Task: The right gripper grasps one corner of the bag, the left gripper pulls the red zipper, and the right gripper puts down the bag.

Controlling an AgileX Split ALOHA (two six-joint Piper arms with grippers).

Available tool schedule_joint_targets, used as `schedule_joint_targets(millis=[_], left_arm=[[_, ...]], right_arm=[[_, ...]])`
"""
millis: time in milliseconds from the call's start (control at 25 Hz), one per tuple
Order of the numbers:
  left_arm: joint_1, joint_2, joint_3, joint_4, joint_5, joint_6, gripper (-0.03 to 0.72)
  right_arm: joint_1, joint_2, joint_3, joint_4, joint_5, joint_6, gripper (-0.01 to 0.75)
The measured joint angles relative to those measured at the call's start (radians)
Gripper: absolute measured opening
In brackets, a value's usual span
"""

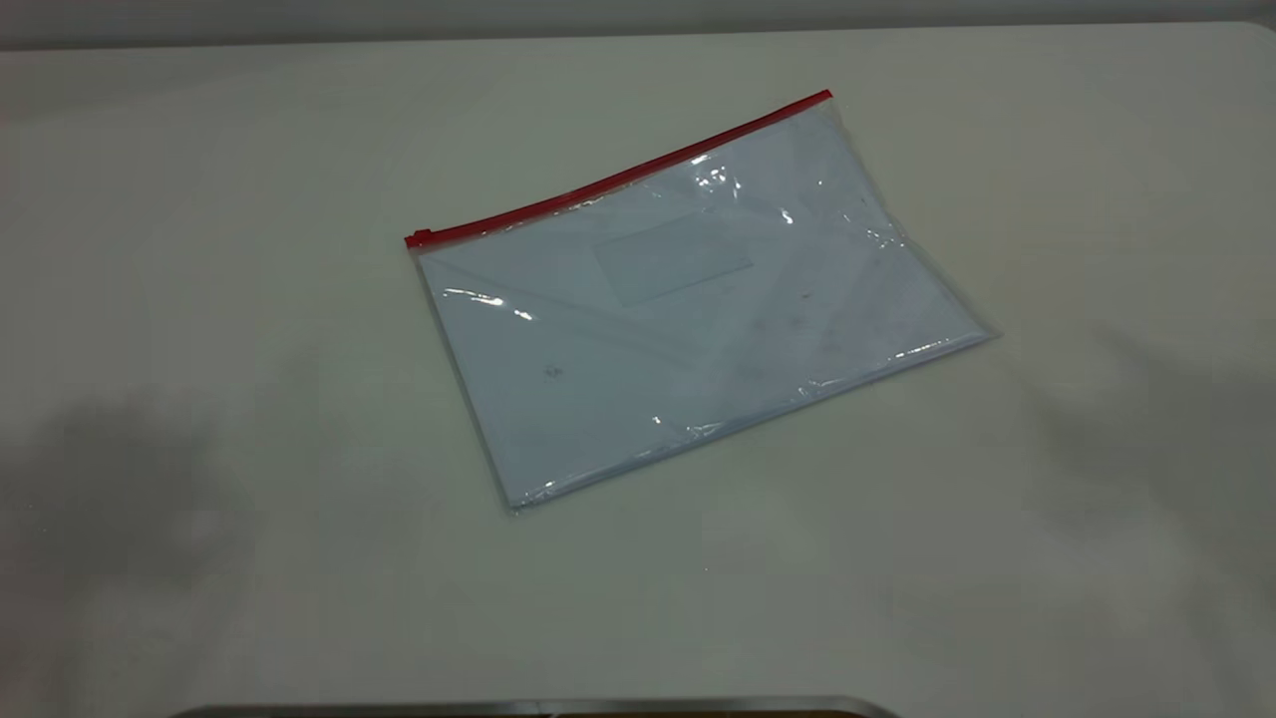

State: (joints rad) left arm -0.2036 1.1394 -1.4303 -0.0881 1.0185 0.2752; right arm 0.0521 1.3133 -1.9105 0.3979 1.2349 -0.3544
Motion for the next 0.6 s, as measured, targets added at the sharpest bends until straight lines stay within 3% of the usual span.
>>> schedule_joint_targets(millis=[120, 360, 600], left_arm=[[0.000, -0.068, 0.000, 0.023, 0.146, -0.065, 0.480], [0.000, -0.178, 0.031, 0.028, 0.150, -0.103, 0.480], [0.000, -0.355, 0.211, 0.028, 0.150, -0.162, 0.480]], right_arm=[[0.000, -0.122, 0.091, -0.018, 0.000, 0.041, 0.570], [0.000, -0.434, 0.483, -0.025, 0.000, 0.048, 0.570], [0.000, -0.739, 0.825, -0.027, 0.000, 0.047, 0.570]])
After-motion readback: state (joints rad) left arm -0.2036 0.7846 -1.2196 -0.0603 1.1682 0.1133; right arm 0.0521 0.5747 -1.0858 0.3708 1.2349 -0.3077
